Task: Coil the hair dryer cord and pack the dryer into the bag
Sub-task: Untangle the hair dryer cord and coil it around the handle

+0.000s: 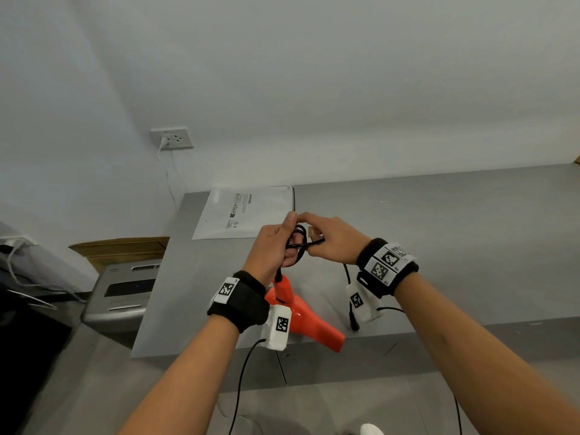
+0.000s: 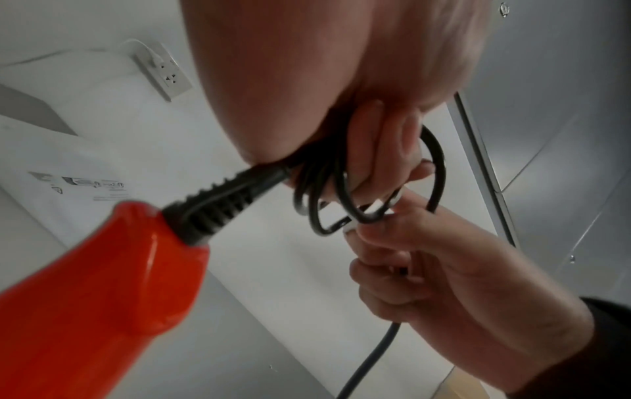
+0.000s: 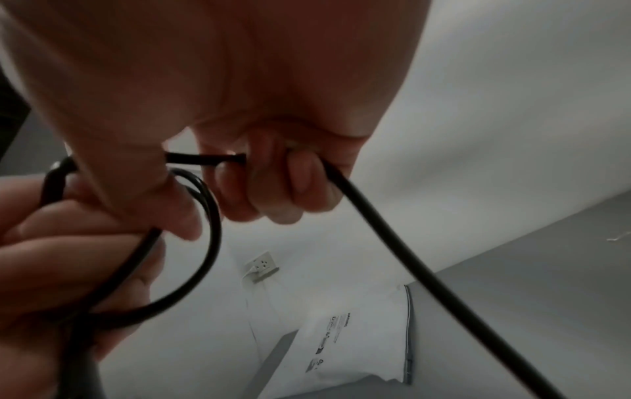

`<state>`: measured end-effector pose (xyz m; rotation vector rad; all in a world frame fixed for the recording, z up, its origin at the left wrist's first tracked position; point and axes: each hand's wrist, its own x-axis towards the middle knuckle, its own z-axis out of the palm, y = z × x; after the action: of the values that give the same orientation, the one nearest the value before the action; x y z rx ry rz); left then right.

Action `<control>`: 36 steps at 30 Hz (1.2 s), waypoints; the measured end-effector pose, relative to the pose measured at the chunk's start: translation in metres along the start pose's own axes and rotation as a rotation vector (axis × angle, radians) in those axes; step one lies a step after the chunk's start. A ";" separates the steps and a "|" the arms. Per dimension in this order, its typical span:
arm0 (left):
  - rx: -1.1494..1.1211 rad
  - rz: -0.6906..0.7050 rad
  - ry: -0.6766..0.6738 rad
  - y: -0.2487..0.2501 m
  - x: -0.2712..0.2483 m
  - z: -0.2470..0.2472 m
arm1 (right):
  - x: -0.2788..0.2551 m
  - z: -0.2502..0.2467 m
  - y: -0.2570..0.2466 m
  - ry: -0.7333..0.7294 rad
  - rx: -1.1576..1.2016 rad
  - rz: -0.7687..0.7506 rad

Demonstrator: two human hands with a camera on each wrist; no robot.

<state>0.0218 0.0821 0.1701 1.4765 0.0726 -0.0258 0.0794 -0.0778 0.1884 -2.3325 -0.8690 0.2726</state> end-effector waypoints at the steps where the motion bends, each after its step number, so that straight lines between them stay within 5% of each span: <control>1: 0.005 -0.003 0.000 0.001 0.000 0.000 | 0.001 0.002 0.000 0.026 -0.008 -0.008; 7: 0.066 -0.015 0.063 0.002 0.000 -0.005 | 0.001 0.005 -0.006 -0.075 0.157 0.027; 16: 0.105 -0.024 0.204 -0.001 0.009 -0.010 | 0.002 0.009 -0.016 -0.019 0.098 0.050; 19: 0.060 -0.011 0.127 0.001 0.007 -0.004 | 0.008 0.014 -0.015 0.138 0.028 0.094; 24: 0.118 0.030 -0.063 -0.006 -0.001 -0.011 | 0.007 0.019 -0.006 0.191 -0.004 0.211; 32: 0.090 0.025 0.003 -0.022 -0.002 -0.021 | 0.012 0.032 0.011 0.185 0.185 0.316; 36: 0.123 0.014 0.009 -0.016 0.005 -0.016 | 0.012 0.037 0.005 0.138 -0.070 0.217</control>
<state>0.0251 0.0971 0.1529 1.5999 0.0683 -0.0124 0.0763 -0.0548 0.1565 -2.4809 -0.5676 0.1710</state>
